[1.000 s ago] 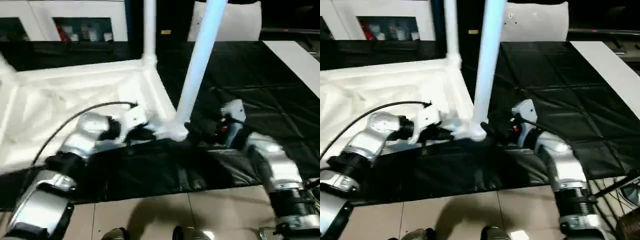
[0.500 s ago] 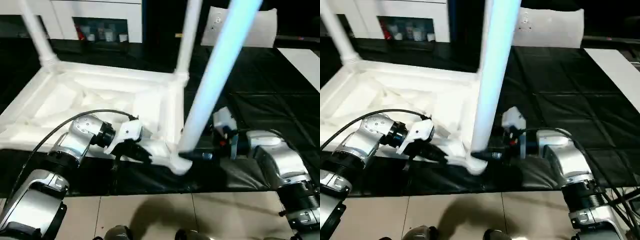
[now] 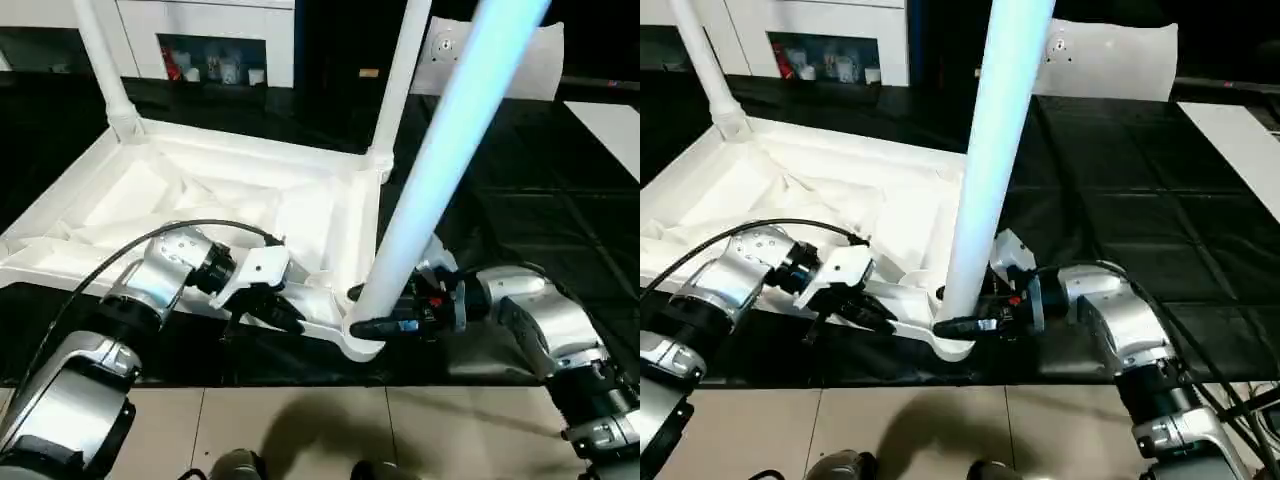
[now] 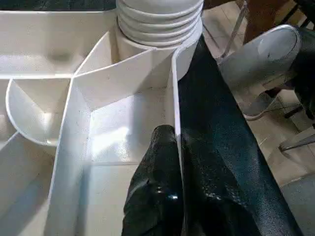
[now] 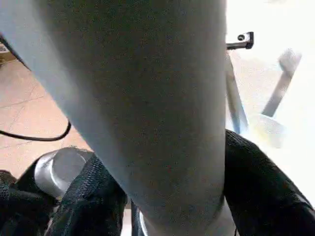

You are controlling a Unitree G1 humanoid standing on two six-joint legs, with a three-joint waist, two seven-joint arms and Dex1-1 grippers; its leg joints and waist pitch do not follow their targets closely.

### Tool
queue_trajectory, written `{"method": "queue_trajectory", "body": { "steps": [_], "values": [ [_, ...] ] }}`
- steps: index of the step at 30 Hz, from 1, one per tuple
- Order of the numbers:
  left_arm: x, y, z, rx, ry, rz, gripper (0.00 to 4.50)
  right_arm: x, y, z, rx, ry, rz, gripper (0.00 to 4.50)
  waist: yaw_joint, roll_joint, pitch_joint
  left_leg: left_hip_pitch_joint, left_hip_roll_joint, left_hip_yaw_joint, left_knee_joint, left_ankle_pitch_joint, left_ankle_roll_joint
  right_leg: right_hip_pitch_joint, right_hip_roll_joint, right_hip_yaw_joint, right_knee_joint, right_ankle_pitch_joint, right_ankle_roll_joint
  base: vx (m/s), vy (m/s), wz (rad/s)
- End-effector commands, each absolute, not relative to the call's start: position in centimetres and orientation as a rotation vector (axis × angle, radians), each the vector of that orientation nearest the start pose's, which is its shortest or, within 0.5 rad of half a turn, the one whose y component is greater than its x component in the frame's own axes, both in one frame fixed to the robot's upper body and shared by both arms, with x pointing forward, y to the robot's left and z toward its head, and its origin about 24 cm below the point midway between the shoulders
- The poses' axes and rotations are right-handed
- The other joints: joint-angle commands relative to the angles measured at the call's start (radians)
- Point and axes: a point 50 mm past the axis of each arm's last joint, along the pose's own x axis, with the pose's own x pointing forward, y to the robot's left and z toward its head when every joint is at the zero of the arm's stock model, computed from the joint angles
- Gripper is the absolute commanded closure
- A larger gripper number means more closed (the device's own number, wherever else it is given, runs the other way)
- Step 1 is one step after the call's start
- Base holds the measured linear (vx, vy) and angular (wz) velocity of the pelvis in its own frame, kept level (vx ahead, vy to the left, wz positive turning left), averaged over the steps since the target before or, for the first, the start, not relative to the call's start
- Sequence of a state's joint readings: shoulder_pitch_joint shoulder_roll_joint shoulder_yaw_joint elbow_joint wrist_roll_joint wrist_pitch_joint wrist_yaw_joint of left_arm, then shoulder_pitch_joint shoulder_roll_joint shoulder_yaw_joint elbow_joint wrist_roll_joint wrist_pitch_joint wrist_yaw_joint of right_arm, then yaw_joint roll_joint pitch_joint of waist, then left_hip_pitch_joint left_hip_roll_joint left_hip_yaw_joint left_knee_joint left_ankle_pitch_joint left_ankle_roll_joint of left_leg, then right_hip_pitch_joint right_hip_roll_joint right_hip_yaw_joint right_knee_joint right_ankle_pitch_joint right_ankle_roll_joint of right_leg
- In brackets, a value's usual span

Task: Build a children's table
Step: Rotate leg to tighten

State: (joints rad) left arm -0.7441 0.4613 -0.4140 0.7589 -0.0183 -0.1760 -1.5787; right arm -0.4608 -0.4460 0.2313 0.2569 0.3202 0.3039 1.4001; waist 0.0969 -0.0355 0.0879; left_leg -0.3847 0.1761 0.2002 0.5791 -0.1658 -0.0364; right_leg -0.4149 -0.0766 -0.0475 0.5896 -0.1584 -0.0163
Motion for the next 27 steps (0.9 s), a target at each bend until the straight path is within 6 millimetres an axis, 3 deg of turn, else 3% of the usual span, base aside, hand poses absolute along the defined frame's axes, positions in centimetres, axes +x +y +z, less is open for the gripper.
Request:
{"method": "queue_trajectory", "body": {
  "steps": [1,7,10,14,16,22,25,27],
  "values": [
    [31.5,13.5,7.6,0.657,0.470,-1.825,4.50,28.1,-13.2,8.5,-0.061,0.304,1.603,2.21,-0.006,0.002,-0.072,0.030,0.062,-0.018,-0.064,-0.212,0.036,0.044,-0.072,0.042,-0.059,-0.260,-0.226,0.000,0.000,0.00],
    [31.8,13.9,7.7,0.597,0.463,-1.764,4.50,28.0,-12.8,8.3,-0.006,0.302,1.560,2.38,-0.008,0.002,-0.069,0.029,0.062,-0.020,-0.067,-0.235,0.022,0.043,-0.072,0.043,-0.062,-0.302,-0.216,0.000,0.000,0.00],
    [32.3,13.6,7.5,0.545,0.426,-1.633,4.50,28.5,-12.0,7.8,0.054,0.280,1.397,2.40,-0.011,0.001,-0.065,0.029,0.062,-0.023,-0.070,-0.261,0.008,0.039,-0.075,0.045,-0.067,-0.355,-0.198,0.000,0.000,0.00],
    [33.1,12.5,7.3,0.441,0.386,-1.428,4.50,29.3,-10.3,7.0,0.078,0.243,1.173,2.40,-0.036,0.002,-0.061,0.031,0.057,-0.034,-0.076,-0.331,-0.037,0.032,-0.077,0.042,-0.079,-0.493,-0.158,0.000,0.000,0.00],
    [33.6,10.9,7.5,0.336,0.351,-1.300,4.50,30.2,-8.7,6.4,0.122,0.239,0.993,2.42,-0.056,0.001,-0.060,0.030,0.055,-0.036,-0.076,-0.351,-0.045,0.027,-0.074,0.042,-0.083,-0.511,-0.152,0.000,0.000,0.00],
    [34.7,7.5,7.7,0.236,0.324,-1.029,4.50,32.2,-5.0,5.7,0.174,0.282,0.645,2.44,-0.094,0.002,-0.061,0.027,0.046,-0.035,-0.069,-0.353,-0.031,0.021,-0.071,0.044,-0.092,-0.520,-0.149,0.000,0.000,0.00],
    [35.2,6.4,8.1,0.224,0.309,-0.937,4.50,32.8,-3.5,6.0,0.163,0.284,0.592,2.44,-0.096,0.002,-0.064,0.027,0.045,-0.034,-0.068,-0.341,-0.015,0.024,-0.068,0.043,-0.094,-0.516,-0.133,0.000,0.000,0.00],
    [35.4,5.9,8.4,0.242,0.301,-0.897,4.50,33.2,-2.8,6.5,0.170,0.257,0.565,2.44,-0.096,0.001,-0.066,0.025,0.044,-0.030,-0.067,-0.321,0.001,0.025,-0.064,0.046,-0.092,-0.464,-0.132,0.000,0.000,0.00]
  ]
}}
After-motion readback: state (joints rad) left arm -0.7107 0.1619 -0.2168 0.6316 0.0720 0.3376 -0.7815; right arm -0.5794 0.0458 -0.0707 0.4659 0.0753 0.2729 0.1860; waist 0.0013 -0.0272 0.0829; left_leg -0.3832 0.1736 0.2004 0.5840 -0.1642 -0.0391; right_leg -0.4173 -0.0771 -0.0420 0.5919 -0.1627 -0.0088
